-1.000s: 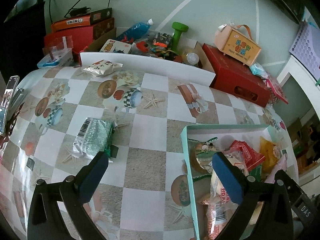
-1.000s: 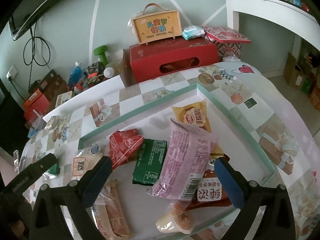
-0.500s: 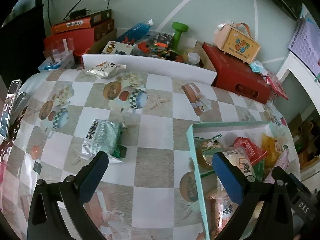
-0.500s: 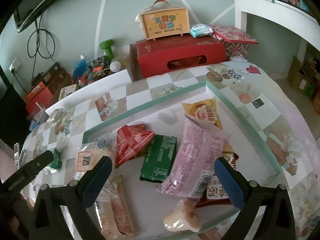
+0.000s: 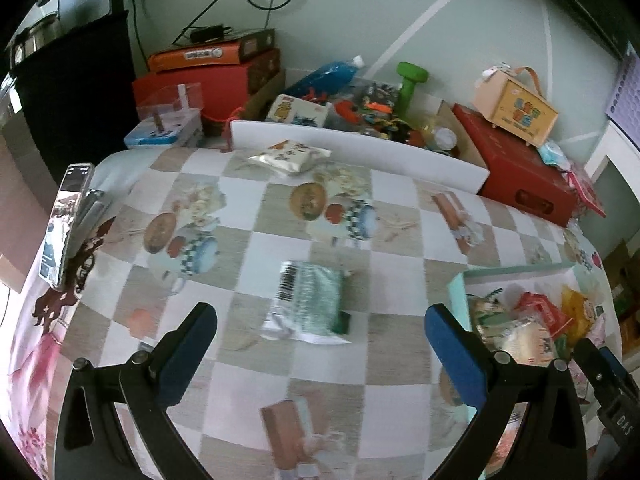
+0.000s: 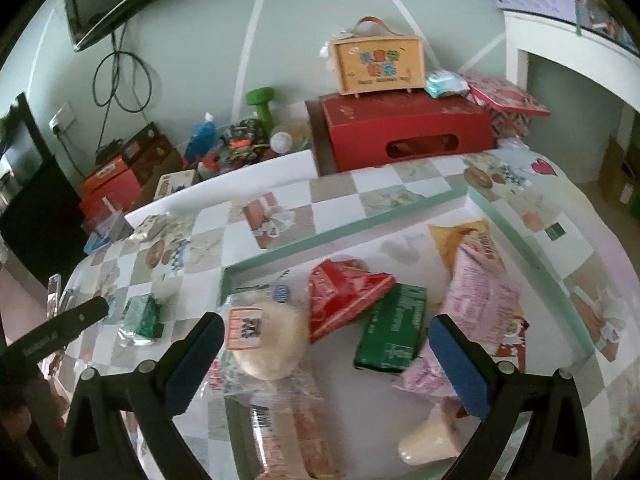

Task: Organize snacks
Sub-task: 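Move both open grippers back over the table toward the remaining snacks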

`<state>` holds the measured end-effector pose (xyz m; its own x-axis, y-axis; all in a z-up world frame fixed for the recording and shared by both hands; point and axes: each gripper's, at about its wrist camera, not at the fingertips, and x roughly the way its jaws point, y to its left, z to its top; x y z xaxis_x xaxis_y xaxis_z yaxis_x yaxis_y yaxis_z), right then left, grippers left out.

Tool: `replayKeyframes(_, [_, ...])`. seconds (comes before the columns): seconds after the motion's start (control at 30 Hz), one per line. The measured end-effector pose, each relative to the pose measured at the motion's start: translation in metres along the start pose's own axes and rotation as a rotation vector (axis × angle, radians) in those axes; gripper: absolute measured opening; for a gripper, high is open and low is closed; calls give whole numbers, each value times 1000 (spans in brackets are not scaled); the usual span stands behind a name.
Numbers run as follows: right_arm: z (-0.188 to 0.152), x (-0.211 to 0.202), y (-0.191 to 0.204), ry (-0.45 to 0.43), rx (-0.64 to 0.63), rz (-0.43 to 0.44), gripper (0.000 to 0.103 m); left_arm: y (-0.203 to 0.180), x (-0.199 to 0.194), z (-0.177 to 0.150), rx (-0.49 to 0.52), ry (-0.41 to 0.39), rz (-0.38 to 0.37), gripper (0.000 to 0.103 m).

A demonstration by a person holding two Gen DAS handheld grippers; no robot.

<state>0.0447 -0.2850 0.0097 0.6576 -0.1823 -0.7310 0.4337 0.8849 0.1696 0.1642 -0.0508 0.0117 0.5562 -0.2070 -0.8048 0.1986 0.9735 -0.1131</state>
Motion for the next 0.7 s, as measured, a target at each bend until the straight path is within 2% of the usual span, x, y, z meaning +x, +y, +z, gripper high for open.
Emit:
replayKeyframes(0.23, [-5,5,20,0,-46,4,103,24,5,1,-24,25,8,103])
replayKeyframes(0.7, [-15,14,77,6,-160,57,103,87,16,6,-184,42,31,103])
